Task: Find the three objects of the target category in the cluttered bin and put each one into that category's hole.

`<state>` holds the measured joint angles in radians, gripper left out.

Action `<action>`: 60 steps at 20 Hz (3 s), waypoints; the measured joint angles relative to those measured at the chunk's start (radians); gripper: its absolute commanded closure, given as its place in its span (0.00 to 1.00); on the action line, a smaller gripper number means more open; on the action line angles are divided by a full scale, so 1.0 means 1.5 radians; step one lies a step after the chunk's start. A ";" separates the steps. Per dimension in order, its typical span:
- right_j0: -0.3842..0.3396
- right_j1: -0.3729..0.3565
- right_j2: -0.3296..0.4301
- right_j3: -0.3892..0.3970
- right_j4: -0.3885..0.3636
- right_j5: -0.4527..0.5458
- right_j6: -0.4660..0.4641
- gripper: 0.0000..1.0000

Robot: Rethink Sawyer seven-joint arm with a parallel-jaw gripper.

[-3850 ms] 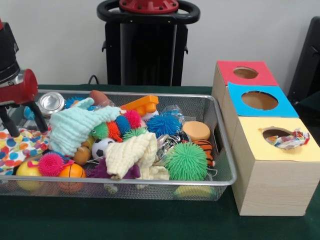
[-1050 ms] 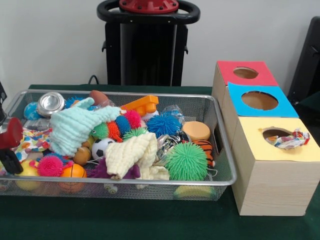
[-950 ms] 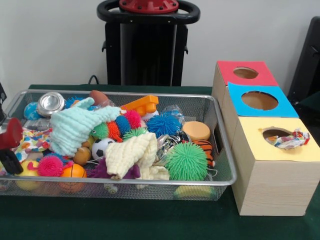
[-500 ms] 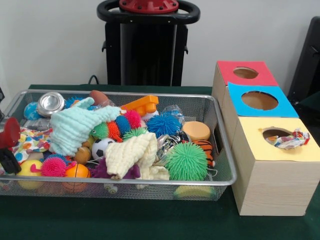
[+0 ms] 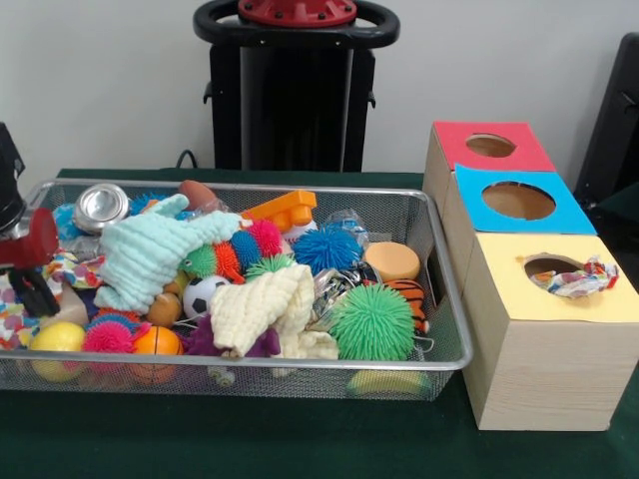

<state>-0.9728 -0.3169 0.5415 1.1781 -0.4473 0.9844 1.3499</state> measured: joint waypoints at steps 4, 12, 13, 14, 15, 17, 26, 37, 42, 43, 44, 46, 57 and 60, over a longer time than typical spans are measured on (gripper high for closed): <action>0.007 -0.023 -0.009 0.023 0.000 0.000 0.000 1.00; 0.034 -0.058 -0.021 0.033 0.000 0.000 0.000 1.00; 0.037 -0.062 -0.023 0.033 0.000 0.000 0.000 1.00; 0.041 -0.068 -0.025 0.035 0.000 0.000 0.000 1.00; 0.044 -0.072 -0.027 0.037 0.000 0.000 0.000 1.00; 0.051 -0.083 -0.032 0.042 0.000 0.000 0.000 1.00; 0.076 -0.089 -0.044 0.031 -0.001 0.000 0.000 0.00; 0.083 -0.052 -0.062 -0.007 -0.005 0.000 0.000 0.00; 0.080 -0.047 -0.075 -0.008 -0.008 0.000 0.000 0.00; 0.078 -0.049 -0.077 -0.006 -0.008 0.000 0.000 0.00; 0.077 -0.050 -0.078 -0.005 -0.008 0.000 0.000 0.00; 0.072 -0.055 -0.080 0.000 -0.008 0.000 0.000 0.00; 0.010 -0.112 -0.088 0.077 -0.013 0.000 0.000 0.00; -0.008 -0.121 -0.089 0.097 -0.023 -0.001 0.000 0.00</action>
<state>-0.9854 -0.4990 0.4085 1.3242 -0.4818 0.9835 1.3499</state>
